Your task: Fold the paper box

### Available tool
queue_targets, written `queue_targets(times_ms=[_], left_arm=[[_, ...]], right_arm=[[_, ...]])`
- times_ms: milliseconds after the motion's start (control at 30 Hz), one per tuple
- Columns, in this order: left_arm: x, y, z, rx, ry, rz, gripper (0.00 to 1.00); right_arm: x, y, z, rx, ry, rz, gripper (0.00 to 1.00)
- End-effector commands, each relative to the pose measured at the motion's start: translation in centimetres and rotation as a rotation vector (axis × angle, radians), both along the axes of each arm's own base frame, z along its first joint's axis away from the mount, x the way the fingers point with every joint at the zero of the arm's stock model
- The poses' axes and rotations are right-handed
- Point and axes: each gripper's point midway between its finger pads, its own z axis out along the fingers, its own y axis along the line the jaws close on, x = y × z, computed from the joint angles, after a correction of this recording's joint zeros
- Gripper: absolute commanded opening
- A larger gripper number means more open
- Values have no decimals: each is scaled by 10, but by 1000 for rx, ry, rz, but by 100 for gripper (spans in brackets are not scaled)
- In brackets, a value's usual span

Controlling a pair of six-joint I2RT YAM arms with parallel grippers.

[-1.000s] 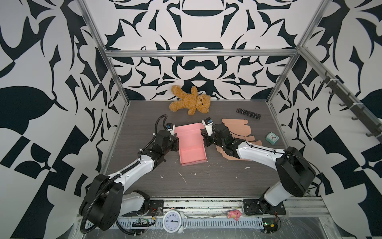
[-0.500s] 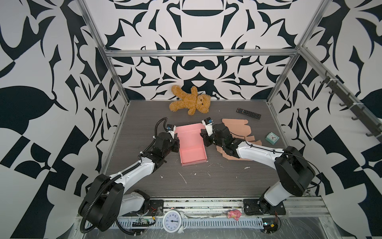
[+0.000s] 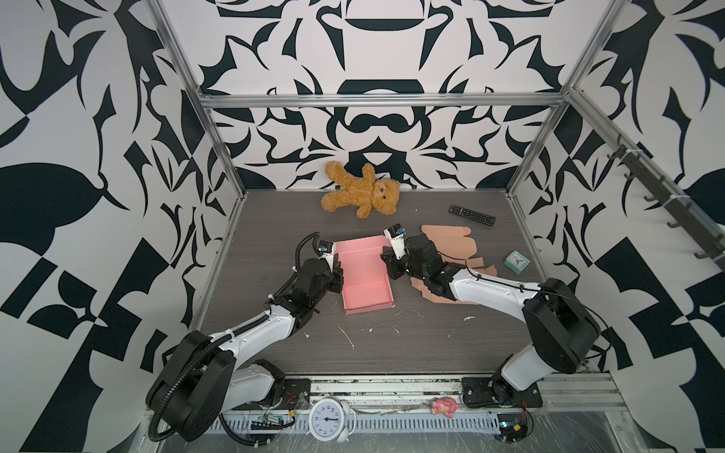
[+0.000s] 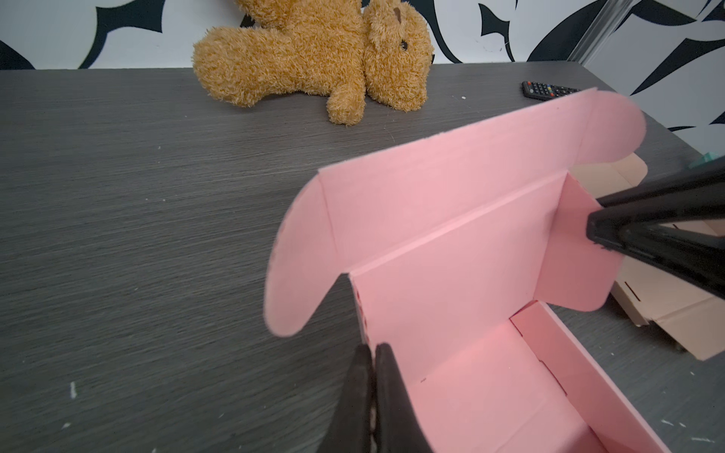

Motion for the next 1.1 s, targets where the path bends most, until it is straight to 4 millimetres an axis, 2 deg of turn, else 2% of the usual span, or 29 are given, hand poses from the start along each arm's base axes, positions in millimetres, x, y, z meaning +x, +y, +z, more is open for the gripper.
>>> queue_targets(times_ms=[0,400,800,1067], left_arm=[[-9,-8,0,-2,-18,-31,8],[-25,-13,-4,26,-46,-8,8],[-60,-21,-20,67,-37,-11,9],[-74,-17,-29,64,-27,1,9]], right_arm=[[-19,19,26,92,-29,102,12],[-41,10,18,105,-36,110,13],[-59,-2,11,102,-53,119,13],[-69,-5,2,102,-50,135,13]])
